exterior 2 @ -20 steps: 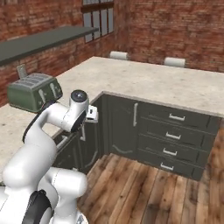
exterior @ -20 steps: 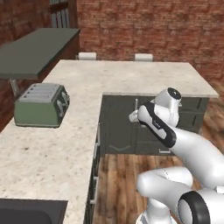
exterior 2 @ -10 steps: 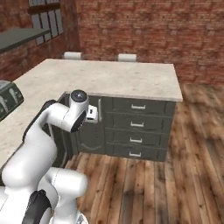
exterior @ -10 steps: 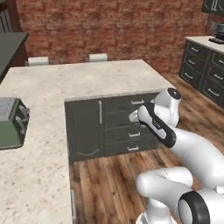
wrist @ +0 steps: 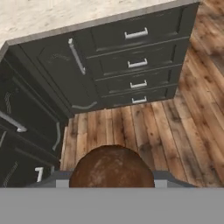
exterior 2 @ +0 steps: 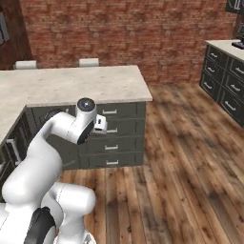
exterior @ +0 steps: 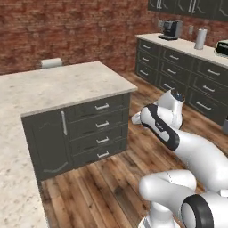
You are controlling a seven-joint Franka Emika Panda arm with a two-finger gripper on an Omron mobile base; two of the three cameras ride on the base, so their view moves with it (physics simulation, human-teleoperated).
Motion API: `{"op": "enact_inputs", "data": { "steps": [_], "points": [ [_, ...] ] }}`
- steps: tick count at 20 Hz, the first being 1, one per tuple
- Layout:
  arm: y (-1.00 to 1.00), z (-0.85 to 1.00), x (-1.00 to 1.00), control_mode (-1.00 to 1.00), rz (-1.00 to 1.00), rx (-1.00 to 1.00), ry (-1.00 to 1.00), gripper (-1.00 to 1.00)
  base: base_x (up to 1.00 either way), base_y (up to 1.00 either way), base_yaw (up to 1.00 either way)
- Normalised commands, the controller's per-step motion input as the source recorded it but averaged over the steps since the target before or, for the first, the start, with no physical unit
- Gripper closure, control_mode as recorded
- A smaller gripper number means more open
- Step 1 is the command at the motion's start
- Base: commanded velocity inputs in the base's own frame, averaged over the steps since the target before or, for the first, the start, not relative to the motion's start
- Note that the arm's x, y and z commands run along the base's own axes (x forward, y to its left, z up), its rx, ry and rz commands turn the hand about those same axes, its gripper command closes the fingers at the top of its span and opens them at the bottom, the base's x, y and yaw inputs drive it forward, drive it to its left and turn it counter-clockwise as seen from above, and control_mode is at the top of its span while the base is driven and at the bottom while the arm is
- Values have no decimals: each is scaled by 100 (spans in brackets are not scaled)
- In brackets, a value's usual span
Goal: Turn on the sink faucet. Then move the mushroom from the counter to the sink. Turn off the sink. Move the vegetable from the sink to the pot next to the stove. Finally move the pot to the rear right burner.
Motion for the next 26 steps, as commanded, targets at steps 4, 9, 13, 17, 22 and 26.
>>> {"op": "enact_inputs", "data": {
  "steps": [4,9,13,17,22,26],
  "points": [
    [0,0,0,100,0,0,0,100,3,-34,-44],
    [0,0,0,100,0,0,0,100,4,-36,-44],
    [0,0,0,100,0,0,0,100,11,-34,-44],
    [0,0,0,100,0,0,0,100,23,-31,-44],
    [0,0,0,100,0,0,0,100,36,-29,-44],
    [0,0,0,100,0,0,0,100,51,-21,-47]
  ]
}}
